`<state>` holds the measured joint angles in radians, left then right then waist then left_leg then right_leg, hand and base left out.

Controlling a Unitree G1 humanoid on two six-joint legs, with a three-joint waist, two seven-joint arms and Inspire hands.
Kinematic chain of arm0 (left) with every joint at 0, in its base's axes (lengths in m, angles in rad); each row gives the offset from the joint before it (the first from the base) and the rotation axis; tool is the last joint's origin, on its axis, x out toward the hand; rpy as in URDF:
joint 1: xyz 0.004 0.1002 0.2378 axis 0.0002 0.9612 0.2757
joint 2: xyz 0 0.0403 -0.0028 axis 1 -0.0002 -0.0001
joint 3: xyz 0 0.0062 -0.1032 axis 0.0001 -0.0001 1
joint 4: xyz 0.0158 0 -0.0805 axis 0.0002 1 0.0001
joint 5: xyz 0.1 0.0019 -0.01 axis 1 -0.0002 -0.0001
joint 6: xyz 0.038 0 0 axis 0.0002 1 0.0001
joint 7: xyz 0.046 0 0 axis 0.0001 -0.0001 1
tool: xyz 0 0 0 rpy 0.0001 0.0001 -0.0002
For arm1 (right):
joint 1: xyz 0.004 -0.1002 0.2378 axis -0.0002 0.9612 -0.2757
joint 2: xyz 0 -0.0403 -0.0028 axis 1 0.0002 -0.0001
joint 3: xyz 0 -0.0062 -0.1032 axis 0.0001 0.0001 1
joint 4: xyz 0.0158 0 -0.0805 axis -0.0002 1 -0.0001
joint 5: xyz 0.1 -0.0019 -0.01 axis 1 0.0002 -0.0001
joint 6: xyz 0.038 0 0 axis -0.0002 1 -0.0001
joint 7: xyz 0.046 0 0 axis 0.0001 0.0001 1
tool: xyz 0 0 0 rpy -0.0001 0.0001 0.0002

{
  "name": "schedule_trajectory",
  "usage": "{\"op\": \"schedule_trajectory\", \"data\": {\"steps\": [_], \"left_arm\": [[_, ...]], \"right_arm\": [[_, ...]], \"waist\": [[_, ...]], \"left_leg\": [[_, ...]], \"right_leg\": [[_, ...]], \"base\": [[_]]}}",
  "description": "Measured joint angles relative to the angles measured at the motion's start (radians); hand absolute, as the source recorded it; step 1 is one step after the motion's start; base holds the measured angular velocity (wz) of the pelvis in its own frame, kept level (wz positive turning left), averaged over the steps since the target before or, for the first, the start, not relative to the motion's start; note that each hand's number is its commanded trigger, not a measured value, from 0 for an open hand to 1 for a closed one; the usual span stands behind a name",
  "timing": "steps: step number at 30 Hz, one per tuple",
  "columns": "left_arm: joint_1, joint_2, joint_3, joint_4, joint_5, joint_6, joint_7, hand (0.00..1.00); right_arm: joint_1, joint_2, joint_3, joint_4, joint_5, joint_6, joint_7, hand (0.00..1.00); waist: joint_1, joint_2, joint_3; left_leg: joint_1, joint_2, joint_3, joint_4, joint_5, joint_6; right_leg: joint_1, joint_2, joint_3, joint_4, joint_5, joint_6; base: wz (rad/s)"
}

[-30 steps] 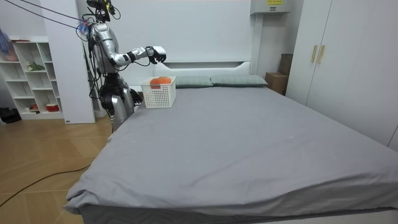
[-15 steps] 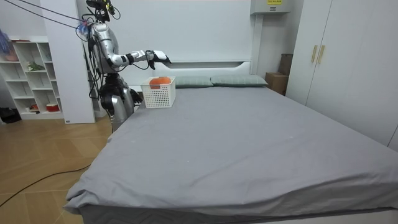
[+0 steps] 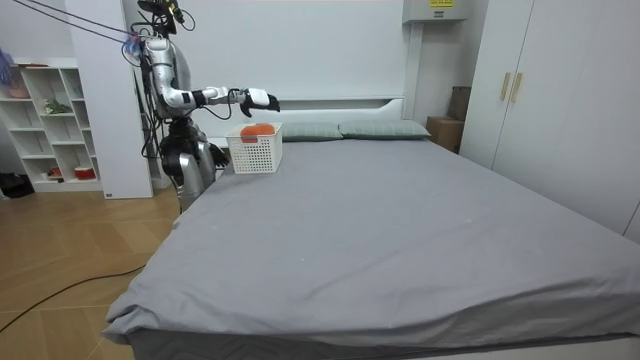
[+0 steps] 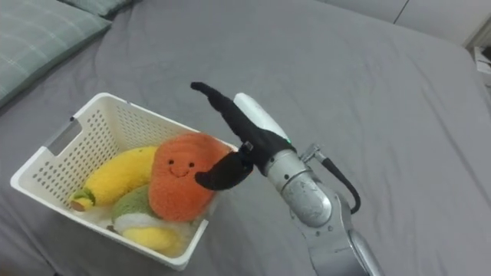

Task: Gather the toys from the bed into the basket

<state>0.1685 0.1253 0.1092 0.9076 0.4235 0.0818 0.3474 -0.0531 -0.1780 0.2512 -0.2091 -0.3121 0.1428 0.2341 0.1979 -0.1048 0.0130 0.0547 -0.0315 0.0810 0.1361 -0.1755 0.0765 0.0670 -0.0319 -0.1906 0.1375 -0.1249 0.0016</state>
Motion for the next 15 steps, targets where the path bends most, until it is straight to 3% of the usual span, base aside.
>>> {"op": "schedule_trajectory", "data": {"steps": [6,11,15], "left_arm": [[0.002,-0.009,0.059,0.015,0.001,-0.005,-0.001,0.00],[0.014,-0.020,0.083,0.029,0.000,-0.006,0.014,0.00],[0.023,-0.023,0.094,0.038,0.002,-0.017,0.027,0.00]], "right_arm": [[0.039,-0.020,-0.105,0.000,0.087,-0.054,-0.085,0.00],[0.097,-0.021,-0.194,0.000,0.171,-0.068,-0.165,0.00],[0.137,-0.021,-0.281,0.011,0.245,-0.090,-0.239,0.00]], "waist": [[-0.027,0.007,-0.0024],[-0.066,0.019,-0.0083],[-0.096,0.029,-0.0059]], "left_leg": [[0.009,0.002,0.024,-0.003,0.000,0.000],[0.014,0.004,0.039,-0.003,0.000,0.000],[0.022,0.007,0.061,-0.003,-0.001,-0.002]], "right_leg": [[0.000,0.003,0.038,-0.003,0.000,0.000],[-0.001,0.005,0.054,-0.001,0.000,0.000],[-0.002,0.007,0.075,0.001,0.000,0.000]], "base": [[-0.09],[-0.10],[-0.15]]}}
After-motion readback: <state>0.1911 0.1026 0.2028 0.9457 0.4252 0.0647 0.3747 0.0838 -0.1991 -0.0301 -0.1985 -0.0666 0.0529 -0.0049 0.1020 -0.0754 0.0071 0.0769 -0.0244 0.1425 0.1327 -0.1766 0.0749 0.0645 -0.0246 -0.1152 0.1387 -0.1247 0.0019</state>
